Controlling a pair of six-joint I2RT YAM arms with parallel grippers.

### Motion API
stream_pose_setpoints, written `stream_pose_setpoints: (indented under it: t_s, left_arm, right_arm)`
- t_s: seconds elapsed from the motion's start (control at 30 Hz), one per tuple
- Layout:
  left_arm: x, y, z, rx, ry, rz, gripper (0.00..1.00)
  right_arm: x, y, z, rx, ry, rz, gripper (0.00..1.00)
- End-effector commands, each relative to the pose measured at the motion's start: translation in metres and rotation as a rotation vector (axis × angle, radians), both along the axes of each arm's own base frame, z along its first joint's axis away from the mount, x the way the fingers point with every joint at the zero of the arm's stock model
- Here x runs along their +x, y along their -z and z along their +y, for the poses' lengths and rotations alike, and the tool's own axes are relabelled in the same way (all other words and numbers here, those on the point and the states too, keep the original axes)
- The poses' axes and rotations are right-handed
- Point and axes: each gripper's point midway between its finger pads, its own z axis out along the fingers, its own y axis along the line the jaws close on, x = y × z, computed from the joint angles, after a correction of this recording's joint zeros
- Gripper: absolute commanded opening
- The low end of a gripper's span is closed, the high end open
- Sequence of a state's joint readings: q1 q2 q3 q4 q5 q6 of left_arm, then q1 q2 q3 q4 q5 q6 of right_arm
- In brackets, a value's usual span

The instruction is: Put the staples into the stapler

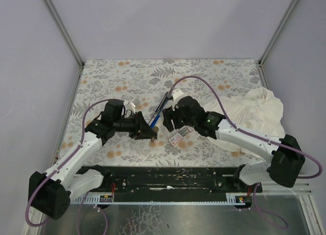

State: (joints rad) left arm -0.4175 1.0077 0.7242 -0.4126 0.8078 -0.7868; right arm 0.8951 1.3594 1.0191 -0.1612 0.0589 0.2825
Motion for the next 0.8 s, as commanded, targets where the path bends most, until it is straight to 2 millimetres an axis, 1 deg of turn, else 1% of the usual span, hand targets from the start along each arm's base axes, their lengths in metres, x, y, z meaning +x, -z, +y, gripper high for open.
stream_pose_setpoints:
  t_s: [0.0,0.07,0.13,0.17,0.3,0.33,0.43,0.5,0.63,0.7,0.77]
  left_arm:
    - [-0.013,-0.013,-0.003,-0.04,0.073,-0.013,0.0]
    - [-0.001,-0.016,-0.003,-0.033,0.006,-0.049,0.0]
    - [0.01,-0.023,-0.004,-0.069,-0.054,-0.088,0.0]
    - [0.015,-0.027,-0.005,-0.097,-0.079,-0.098,0.0]
    - [0.027,-0.028,-0.013,-0.18,-0.114,-0.099,0.0]
    - [0.029,-0.029,-0.014,-0.191,-0.113,-0.104,0.0]
    - [0.033,-0.043,-0.019,-0.224,-0.098,-0.17,0.0]
    - [0.033,-0.054,-0.022,-0.241,-0.081,-0.216,0.0]
    - [0.025,-0.069,-0.026,-0.277,-0.037,-0.269,0.0]
    - [0.021,-0.074,-0.028,-0.292,-0.02,-0.285,0.0]
    - [0.017,-0.078,-0.029,-0.305,-0.01,-0.3,0.0]
  right_arm:
    - [0.013,-0.045,0.021,0.139,-0.013,-0.058,0.7]
    - [0.012,-0.05,0.016,0.161,0.003,-0.043,0.7]
    - [0.009,-0.055,0.006,0.177,0.025,-0.032,0.71]
    - [0.007,-0.058,0.0,0.188,0.039,-0.026,0.73]
    - [-0.007,-0.067,-0.023,0.257,0.093,0.006,0.84]
    - [-0.012,-0.064,-0.029,0.273,0.106,0.019,0.87]
    - [-0.023,-0.069,-0.036,0.381,0.151,0.061,0.92]
    - [-0.03,-0.076,-0.033,0.485,0.162,0.103,0.94]
    - [-0.048,-0.109,-0.009,0.73,0.059,0.177,0.98]
    - [-0.054,-0.123,0.0,0.81,-0.003,0.198,0.98]
    - [-0.056,-0.13,0.008,0.845,-0.038,0.216,0.98]
